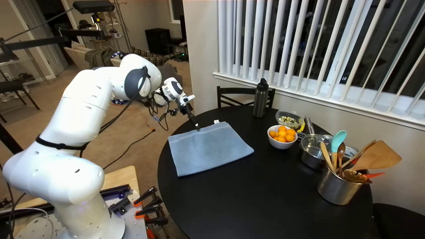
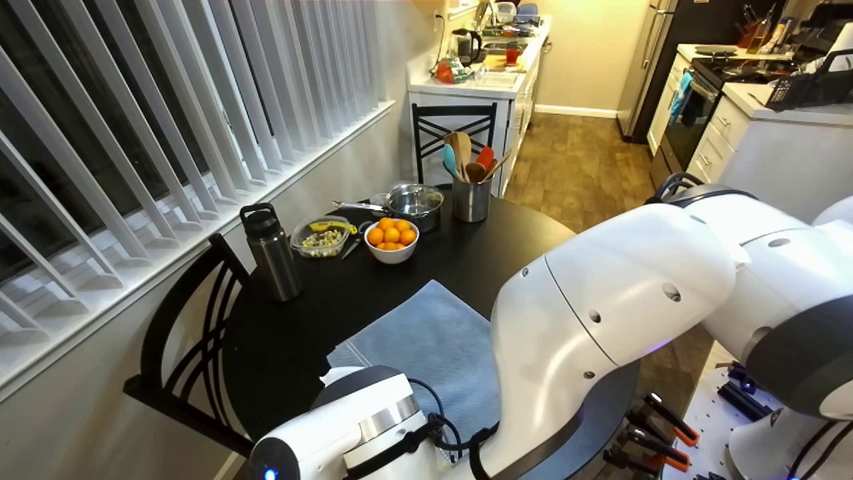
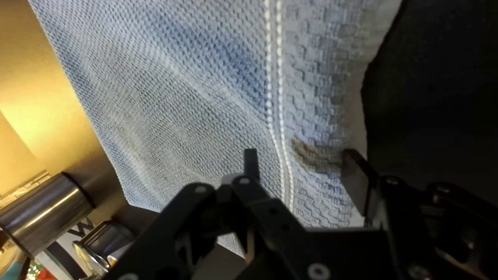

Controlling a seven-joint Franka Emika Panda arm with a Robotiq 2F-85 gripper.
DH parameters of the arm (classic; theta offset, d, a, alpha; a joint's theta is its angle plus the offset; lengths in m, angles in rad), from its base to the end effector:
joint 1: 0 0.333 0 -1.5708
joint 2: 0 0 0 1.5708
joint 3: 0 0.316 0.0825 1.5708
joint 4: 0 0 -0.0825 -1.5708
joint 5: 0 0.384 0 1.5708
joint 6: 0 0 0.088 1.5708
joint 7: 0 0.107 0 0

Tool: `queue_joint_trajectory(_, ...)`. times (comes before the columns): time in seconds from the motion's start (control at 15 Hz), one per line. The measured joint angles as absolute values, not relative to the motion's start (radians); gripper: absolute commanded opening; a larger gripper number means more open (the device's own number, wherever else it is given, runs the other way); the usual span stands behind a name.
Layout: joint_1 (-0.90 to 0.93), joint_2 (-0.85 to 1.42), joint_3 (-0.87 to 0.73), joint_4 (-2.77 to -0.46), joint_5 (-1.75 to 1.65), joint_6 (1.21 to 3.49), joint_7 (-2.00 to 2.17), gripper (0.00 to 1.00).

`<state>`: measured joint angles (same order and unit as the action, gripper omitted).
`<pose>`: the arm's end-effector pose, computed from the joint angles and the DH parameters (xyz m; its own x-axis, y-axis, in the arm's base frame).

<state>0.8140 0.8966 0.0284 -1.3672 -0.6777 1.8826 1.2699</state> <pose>0.5027 0.4875 0.1638 0.9474 0.0089 0.3198 -0.1741 -0.8244 0.5386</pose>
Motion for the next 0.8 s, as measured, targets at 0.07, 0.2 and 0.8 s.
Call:
queue_joint_trajectory(0.07, 0.813, 0.898, 0.028, -1.367, -0.677, 1.889, 1.269, 0.22)
queue_joint_trajectory(0.2, 0.81, 0.9, 0.029, -1.37, -0.674, 1.911, 1.267, 0.61)
queue_joint_trajectory(0.8, 0.786, 0.909, 0.038, -1.391, -0.665, 2.031, 1.258, 0.1)
